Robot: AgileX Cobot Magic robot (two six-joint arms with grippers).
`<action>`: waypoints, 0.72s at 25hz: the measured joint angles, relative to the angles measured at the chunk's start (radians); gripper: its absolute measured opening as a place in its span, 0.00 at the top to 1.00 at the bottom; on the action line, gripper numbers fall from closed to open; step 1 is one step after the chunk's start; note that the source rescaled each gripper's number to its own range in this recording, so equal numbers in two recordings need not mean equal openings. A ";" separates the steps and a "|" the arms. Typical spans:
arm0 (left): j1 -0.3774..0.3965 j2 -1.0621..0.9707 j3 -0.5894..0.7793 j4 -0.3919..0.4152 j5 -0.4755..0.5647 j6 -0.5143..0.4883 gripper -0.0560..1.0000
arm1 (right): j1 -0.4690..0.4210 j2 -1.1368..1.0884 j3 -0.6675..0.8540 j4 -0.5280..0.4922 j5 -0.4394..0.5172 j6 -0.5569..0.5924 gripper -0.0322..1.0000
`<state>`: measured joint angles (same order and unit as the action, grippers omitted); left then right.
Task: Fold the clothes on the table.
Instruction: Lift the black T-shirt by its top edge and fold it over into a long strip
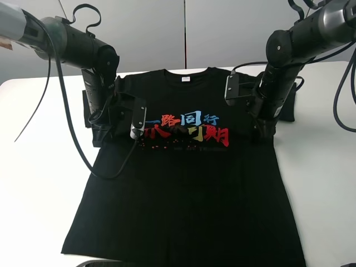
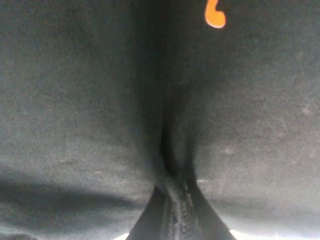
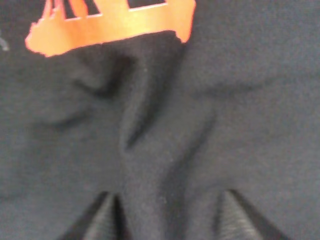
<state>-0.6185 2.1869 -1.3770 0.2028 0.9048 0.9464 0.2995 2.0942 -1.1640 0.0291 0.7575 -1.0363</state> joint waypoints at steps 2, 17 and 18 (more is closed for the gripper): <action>0.000 0.000 0.000 0.000 0.000 0.000 0.94 | 0.000 0.000 0.000 0.007 0.009 0.000 0.71; 0.000 -0.021 -0.104 0.189 -0.047 -0.209 0.95 | 0.000 -0.065 -0.134 -0.061 0.071 0.075 0.97; 0.000 -0.041 -0.141 0.200 -0.050 -0.228 0.95 | 0.000 -0.095 -0.188 -0.097 0.077 0.096 0.97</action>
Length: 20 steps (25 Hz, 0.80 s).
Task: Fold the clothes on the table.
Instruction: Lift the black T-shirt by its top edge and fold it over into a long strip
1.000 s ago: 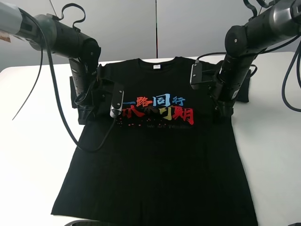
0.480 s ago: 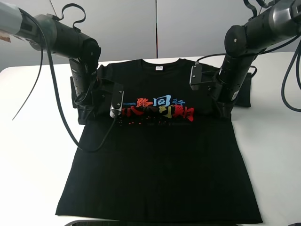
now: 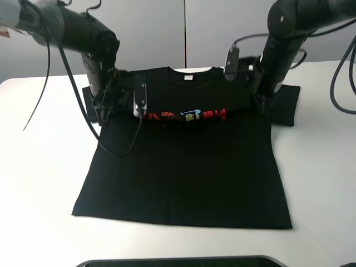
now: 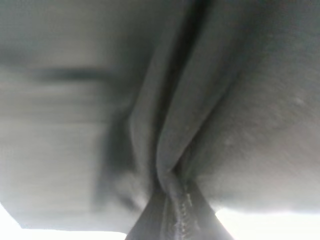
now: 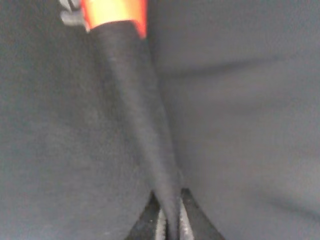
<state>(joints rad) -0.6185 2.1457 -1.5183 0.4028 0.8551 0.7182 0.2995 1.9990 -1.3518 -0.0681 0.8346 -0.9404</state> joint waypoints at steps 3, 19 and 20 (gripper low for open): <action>0.000 -0.077 -0.147 0.011 -0.005 -0.026 0.95 | 0.000 -0.093 -0.165 -0.107 0.045 0.037 0.97; 0.000 -0.378 -0.157 -0.282 0.348 0.003 0.95 | 0.000 -0.339 -0.086 0.312 0.378 0.101 0.97; -0.006 -0.389 -0.092 -0.307 0.351 0.009 0.95 | 0.000 -0.339 -0.023 0.337 0.381 0.087 0.96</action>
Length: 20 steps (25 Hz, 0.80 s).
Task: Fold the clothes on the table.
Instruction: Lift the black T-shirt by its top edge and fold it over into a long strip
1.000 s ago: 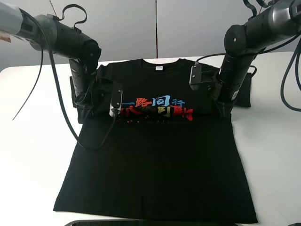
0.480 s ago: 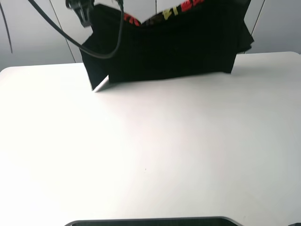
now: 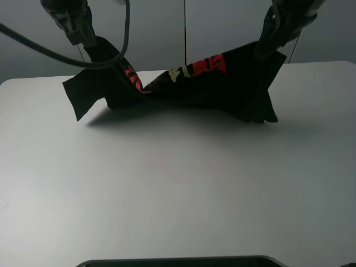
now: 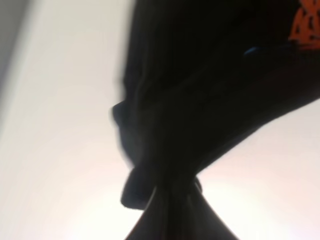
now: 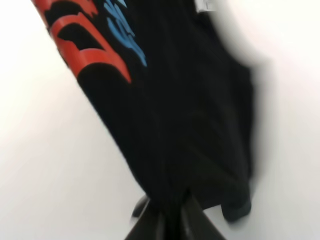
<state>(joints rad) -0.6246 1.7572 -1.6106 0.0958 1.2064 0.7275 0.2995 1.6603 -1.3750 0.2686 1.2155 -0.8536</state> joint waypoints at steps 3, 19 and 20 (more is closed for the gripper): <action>-0.023 -0.027 0.207 -0.023 0.005 0.008 0.95 | 0.000 0.000 0.205 0.032 0.006 -0.025 0.96; -0.050 -0.094 0.558 0.178 -0.255 -0.017 0.95 | 0.000 -0.039 0.423 0.081 -0.531 -0.084 0.96; -0.050 -0.087 0.558 0.198 -0.306 -0.018 0.95 | 0.000 -0.025 0.423 0.081 -0.576 -0.089 0.96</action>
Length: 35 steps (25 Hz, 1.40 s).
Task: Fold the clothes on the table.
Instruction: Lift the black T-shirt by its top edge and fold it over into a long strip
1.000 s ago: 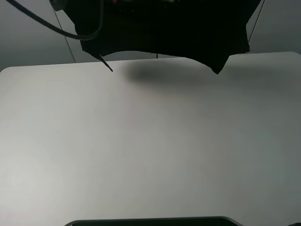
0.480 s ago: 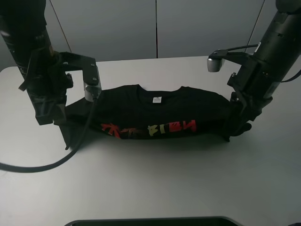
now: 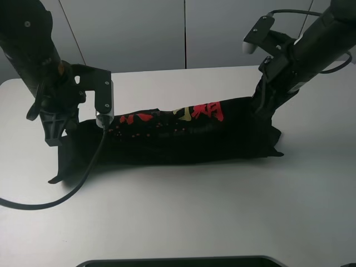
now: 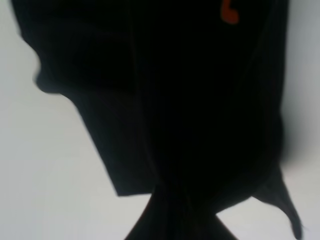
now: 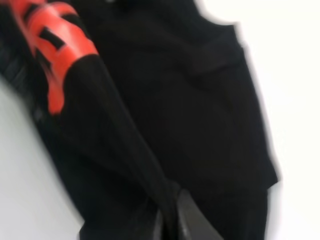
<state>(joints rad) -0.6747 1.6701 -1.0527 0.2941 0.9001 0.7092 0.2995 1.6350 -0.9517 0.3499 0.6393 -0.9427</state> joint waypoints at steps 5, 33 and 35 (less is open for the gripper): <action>0.038 0.079 -0.004 0.084 -0.155 -0.045 0.95 | 0.000 0.102 0.000 -0.023 -0.184 -0.019 0.96; 0.125 0.395 -0.150 0.213 -0.501 -0.284 0.43 | 0.000 0.363 -0.002 -0.009 -0.700 -0.022 0.39; 0.125 0.357 -0.187 0.213 -0.446 -0.359 0.33 | 0.000 0.289 0.000 0.022 -0.679 -0.022 0.39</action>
<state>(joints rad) -0.5494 2.0266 -1.2401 0.5073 0.4539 0.3504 0.2995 1.9240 -0.9517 0.3714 -0.0393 -0.9647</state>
